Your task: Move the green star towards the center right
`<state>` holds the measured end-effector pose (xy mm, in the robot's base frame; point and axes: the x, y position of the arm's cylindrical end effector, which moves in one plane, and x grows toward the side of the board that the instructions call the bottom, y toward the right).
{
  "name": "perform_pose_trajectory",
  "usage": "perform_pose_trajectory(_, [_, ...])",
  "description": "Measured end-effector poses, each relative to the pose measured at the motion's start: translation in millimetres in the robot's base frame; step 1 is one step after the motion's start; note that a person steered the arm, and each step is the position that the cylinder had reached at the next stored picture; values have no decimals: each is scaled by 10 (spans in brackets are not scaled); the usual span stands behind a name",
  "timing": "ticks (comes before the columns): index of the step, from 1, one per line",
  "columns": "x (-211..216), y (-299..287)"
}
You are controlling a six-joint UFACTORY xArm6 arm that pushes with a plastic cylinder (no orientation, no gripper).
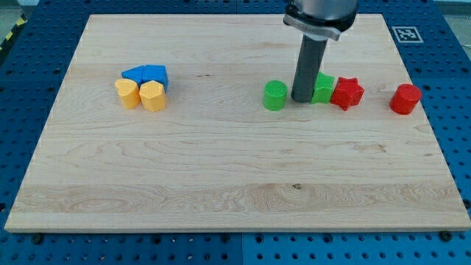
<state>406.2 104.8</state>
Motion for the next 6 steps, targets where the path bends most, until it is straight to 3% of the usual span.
perform_pose_trajectory(1, [100, 0])
perform_pose_trajectory(3, [-302, 359])
perform_pose_trajectory(6, [-439, 446])
